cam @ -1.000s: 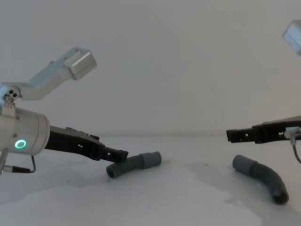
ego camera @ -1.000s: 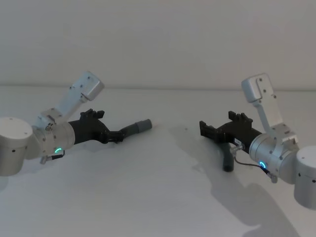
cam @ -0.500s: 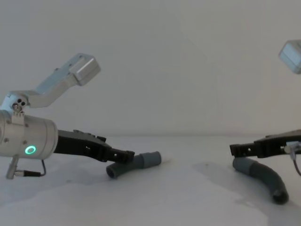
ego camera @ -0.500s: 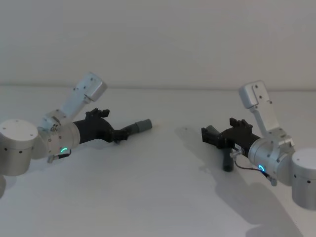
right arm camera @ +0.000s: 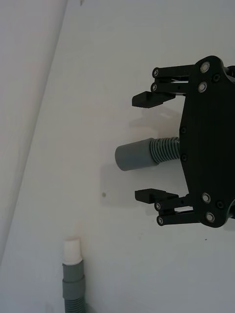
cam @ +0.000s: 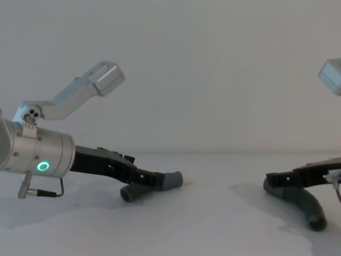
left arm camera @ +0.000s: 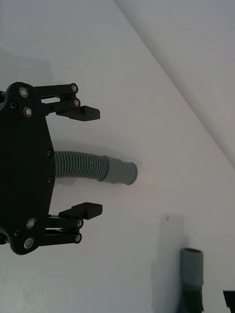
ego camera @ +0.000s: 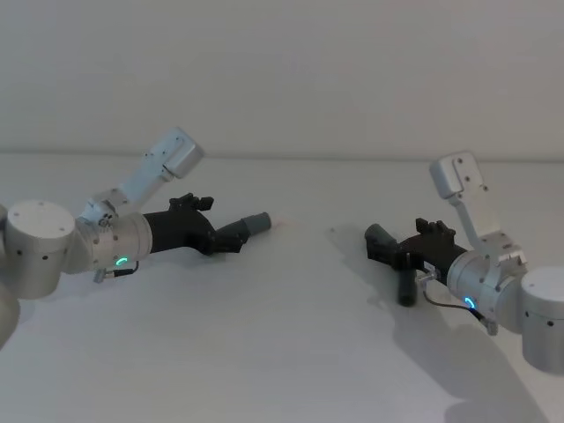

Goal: Use both hands to pick up one end of the pipe from the table, align the ends, and insert them.

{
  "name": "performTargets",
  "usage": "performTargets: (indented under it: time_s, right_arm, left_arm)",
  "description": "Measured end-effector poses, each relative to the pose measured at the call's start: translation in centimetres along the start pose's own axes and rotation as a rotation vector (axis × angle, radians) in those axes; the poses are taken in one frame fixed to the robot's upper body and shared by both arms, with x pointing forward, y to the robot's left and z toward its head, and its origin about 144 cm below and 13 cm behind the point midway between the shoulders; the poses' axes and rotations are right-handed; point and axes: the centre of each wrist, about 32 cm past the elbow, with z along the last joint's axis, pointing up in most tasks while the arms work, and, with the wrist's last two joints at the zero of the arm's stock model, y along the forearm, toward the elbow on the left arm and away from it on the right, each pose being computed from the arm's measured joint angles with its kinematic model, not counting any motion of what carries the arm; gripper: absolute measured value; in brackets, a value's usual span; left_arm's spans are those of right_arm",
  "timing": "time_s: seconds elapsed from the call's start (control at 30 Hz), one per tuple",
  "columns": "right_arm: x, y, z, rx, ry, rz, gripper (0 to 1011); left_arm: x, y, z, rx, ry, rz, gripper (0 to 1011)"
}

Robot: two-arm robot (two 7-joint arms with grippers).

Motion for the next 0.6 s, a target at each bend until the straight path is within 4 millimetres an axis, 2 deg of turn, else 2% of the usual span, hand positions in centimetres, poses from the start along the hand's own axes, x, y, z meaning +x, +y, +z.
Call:
performTargets:
  time_s: [0.6]
  right_arm:
    - [0.4,0.5,-0.5,-0.031,0.020,-0.003,1002]
  left_arm:
    - [1.5,-0.7,0.9,0.041,0.011,-0.077,1001]
